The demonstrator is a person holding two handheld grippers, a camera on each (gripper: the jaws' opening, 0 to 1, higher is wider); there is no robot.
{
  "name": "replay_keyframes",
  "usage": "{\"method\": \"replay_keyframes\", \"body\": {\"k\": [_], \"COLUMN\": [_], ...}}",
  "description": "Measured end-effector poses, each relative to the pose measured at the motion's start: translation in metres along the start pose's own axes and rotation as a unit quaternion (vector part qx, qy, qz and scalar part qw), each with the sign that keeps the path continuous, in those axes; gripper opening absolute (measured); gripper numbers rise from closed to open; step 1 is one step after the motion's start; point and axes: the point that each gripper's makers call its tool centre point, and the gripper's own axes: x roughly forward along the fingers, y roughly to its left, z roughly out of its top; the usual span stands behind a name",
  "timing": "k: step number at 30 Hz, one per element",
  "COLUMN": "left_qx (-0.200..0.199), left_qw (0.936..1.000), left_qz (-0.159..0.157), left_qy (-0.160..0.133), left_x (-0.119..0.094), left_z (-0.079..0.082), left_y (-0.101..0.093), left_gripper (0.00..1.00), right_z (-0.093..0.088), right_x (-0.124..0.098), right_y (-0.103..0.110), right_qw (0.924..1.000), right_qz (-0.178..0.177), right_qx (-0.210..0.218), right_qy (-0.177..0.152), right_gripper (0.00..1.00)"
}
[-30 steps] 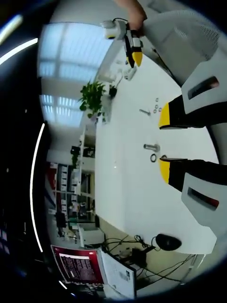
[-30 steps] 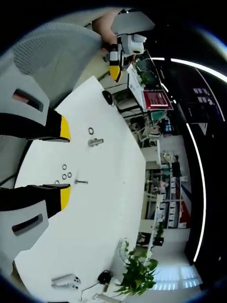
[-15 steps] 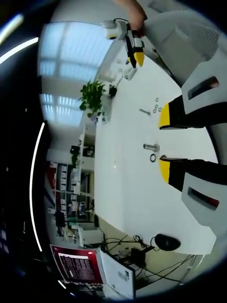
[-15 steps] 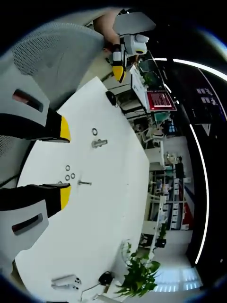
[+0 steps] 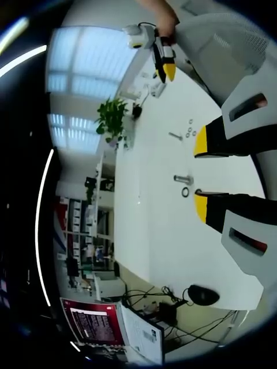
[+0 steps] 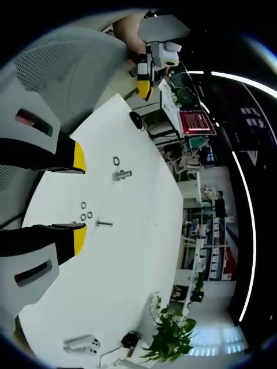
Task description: Place the washer onto the threaded stud by aligning its center hole with the stud, sliding it down to the base, and recovering from edge contact or off-axis alignment until the washer reaches the visible bottom stop.
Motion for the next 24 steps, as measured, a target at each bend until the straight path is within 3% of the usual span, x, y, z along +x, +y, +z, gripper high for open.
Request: {"method": "replay_keyframes", "body": {"k": [8,24], "left_qx": [0.002,-0.002], "left_qw": [1.0000,1.0000], "left_qz": [-0.003,-0.001], "left_qy": [0.002,0.002], "left_x": [0.0009,0.0007], "left_z": [-0.0004,-0.0004], "left_y": [-0.0003,0.0001], "left_gripper": [0.20,0.20], "right_z": [0.0060,0.0025], "right_x": [-0.0027,0.0000], "right_y": [-0.0064,-0.0096], "right_qw": [0.9997,0.9998], "right_qz": [-0.017,-0.009], "right_qx": [0.002,0.011], "right_qy": [-0.019,-0.016], "right_gripper": [0.40,0.36]}}
